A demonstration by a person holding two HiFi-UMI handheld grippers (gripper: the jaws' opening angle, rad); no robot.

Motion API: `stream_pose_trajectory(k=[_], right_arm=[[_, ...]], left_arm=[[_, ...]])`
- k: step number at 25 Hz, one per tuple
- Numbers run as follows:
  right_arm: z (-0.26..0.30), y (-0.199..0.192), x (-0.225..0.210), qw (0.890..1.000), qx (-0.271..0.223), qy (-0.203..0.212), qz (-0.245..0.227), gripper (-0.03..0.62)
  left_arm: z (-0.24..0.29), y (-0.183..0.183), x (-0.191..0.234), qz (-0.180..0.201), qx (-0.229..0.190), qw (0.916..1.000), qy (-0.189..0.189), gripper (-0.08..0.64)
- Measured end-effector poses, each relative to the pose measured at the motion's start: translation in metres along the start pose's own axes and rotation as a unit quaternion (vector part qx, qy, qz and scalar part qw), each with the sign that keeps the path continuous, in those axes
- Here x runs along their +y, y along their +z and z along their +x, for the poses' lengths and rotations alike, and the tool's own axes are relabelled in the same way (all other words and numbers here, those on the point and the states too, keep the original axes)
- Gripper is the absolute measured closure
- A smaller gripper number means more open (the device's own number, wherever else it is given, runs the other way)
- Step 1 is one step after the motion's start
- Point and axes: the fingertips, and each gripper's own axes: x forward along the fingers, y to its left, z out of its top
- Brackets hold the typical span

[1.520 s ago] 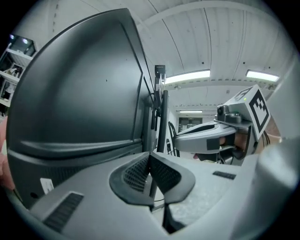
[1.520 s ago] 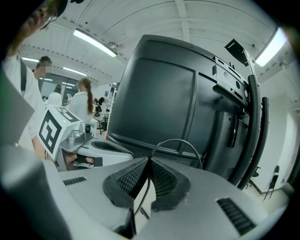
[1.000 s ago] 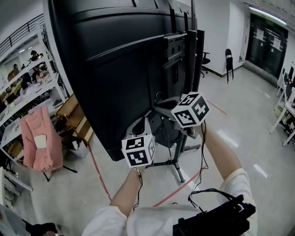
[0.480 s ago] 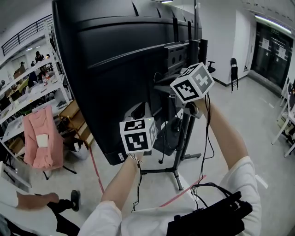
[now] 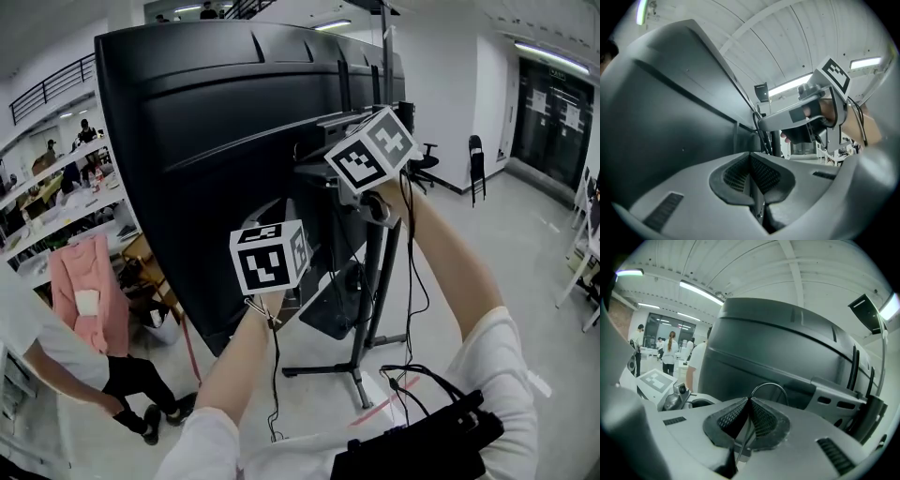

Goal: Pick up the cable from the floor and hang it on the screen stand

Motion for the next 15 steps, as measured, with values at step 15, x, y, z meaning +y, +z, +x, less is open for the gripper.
stream_pose_trajectory(k=[15], right_arm=[[-0.043, 0.064, -0.059, 0.997, -0.062, -0.013, 0.032, 0.563]], left_arm=[[0.006, 0.038, -0.016, 0.013, -0.023, 0.9996, 0.003, 0.555]])
